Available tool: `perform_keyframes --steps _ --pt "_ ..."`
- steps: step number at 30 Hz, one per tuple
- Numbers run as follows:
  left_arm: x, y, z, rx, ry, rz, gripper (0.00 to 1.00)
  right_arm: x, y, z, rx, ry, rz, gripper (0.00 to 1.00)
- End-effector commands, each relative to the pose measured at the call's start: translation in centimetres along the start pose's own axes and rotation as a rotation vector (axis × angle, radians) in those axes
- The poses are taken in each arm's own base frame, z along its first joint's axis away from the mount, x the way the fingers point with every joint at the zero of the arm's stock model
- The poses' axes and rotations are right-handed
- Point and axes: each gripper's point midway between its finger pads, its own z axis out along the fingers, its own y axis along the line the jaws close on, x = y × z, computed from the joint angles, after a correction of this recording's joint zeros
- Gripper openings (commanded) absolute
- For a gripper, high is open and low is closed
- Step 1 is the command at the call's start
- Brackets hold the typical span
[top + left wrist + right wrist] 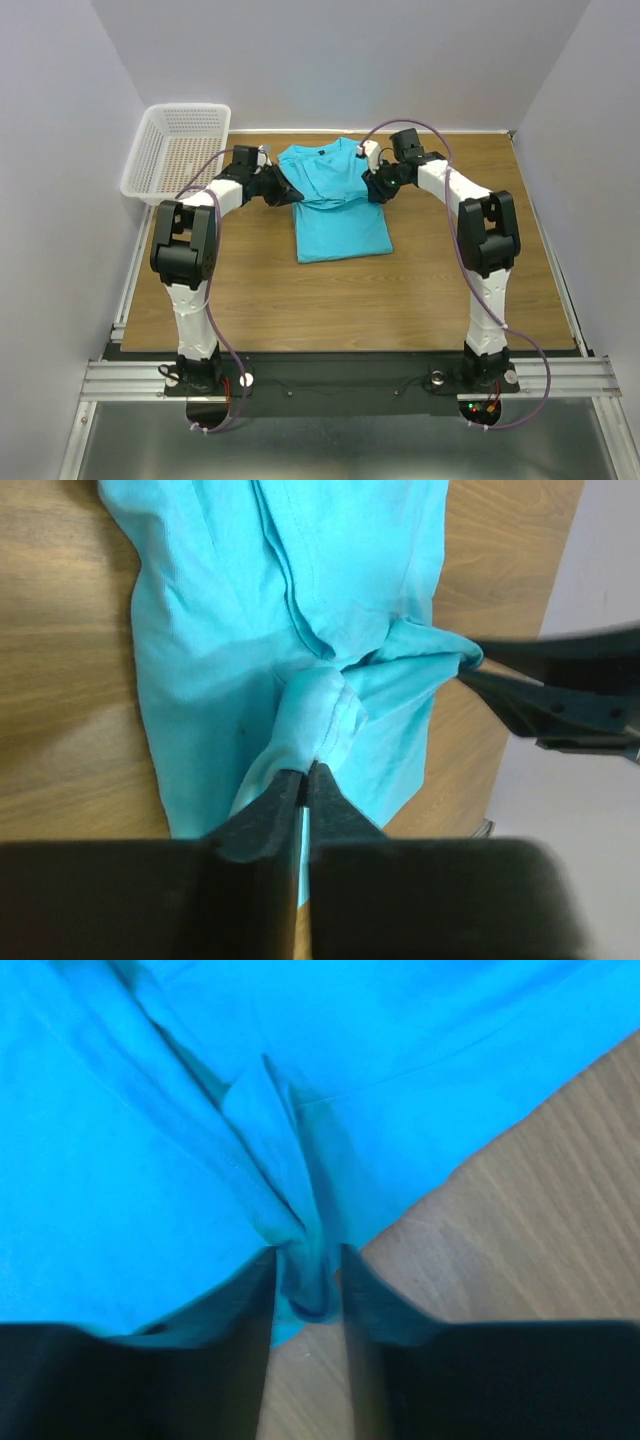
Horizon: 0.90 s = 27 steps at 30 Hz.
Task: Fold and stack the t-shirts
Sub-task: Fold the tshirt
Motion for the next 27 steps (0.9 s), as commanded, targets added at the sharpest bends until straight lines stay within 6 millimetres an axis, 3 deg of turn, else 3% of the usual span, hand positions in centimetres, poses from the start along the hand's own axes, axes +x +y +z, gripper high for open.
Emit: perform_keyframes --steps 1,5,9,11,14,15,16,17,18,21,23,27 --pt "-3.1 -2.6 -1.2 0.05 -0.071 0.04 0.29 -2.9 -3.3 -0.7 0.142 -0.065 0.093 0.45" --pt "-5.2 -3.8 -2.5 0.039 -0.156 0.059 0.47 -3.9 -5.3 -1.6 0.252 -0.082 0.132 0.49" --pt "-7.5 -4.0 -4.3 -0.008 -0.266 0.108 0.5 -5.4 -7.3 -3.3 0.392 -0.129 0.214 0.51" --pt "-8.0 -4.1 -5.1 -0.027 -0.303 0.15 0.5 -5.7 -7.2 -3.7 0.4 -0.145 0.227 0.51" --pt "-7.2 -4.4 -5.9 -0.015 -0.292 0.24 0.5 -6.3 -6.0 -4.2 0.353 -0.173 0.229 0.48" --pt "-6.9 -4.7 -6.0 0.001 -0.287 0.274 0.5 -6.2 -5.2 -4.1 0.312 -0.175 0.201 0.39" --pt "-6.0 -4.2 -5.9 0.005 -0.268 0.298 0.49 -6.4 -3.5 -3.7 0.219 -0.193 0.171 0.33" --pt "-5.5 -5.4 -6.5 0.059 -0.263 0.334 0.49 -5.6 -2.0 -3.9 0.167 -0.184 0.118 0.28" --pt "-4.2 -4.7 -6.2 0.071 -0.237 0.341 0.48 -5.5 -0.3 -3.9 0.089 -0.2 0.082 0.24" --pt "-2.1 -5.2 -5.9 0.128 -0.184 0.384 0.47 -4.1 2.0 -3.8 0.0 -0.195 0.04 0.14" --pt "-1.3 -4.2 -4.8 0.131 -0.137 0.363 0.43 -3.2 2.3 -2.7 -0.032 -0.177 0.062 0.12" --pt "-1.0 -3.0 -3.1 0.121 -0.101 0.329 0.39 -2.1 0.6 -0.7 0.016 -0.121 0.145 0.06"
